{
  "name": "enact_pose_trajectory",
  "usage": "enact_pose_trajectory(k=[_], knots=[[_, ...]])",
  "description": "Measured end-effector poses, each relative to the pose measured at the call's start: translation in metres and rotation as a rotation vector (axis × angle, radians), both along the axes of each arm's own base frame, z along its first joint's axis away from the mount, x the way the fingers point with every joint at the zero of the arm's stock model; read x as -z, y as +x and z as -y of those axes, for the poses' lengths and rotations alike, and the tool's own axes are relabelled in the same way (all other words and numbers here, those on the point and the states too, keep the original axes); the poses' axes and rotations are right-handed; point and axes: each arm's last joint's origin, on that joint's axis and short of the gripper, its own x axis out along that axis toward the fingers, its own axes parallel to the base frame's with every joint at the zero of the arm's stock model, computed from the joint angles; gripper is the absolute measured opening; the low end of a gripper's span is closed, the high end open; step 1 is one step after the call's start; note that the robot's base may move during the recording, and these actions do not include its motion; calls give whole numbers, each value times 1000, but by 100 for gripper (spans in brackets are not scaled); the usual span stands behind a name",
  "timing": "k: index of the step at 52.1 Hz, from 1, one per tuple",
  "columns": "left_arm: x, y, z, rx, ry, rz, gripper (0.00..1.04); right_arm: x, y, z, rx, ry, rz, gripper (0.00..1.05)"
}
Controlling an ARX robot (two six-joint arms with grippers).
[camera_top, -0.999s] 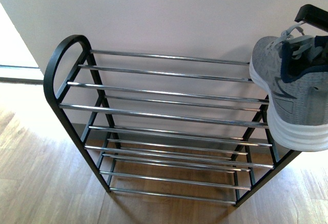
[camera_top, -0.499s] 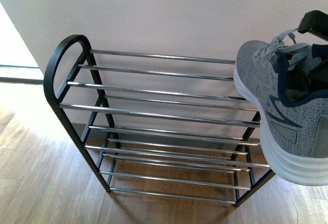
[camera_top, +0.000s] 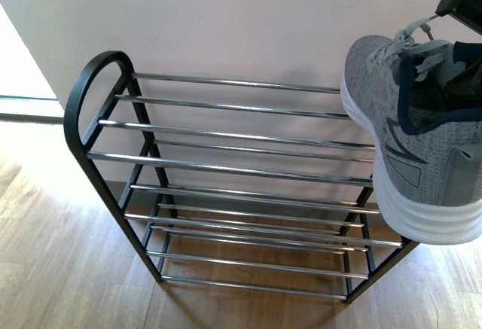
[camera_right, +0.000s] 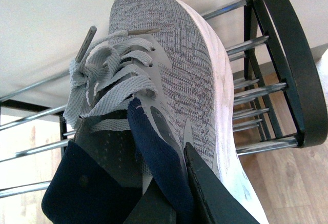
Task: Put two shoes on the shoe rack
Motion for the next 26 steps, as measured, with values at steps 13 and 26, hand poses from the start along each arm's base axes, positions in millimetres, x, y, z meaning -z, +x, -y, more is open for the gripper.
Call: enact_pose_trajectory(k=[13, 26], knots=[[0, 0, 0, 0, 0, 0, 2, 14, 9, -4, -5, 27, -9, 1], [0, 0, 0, 0, 0, 0, 2, 20, 14, -2, 11, 13, -14, 1]])
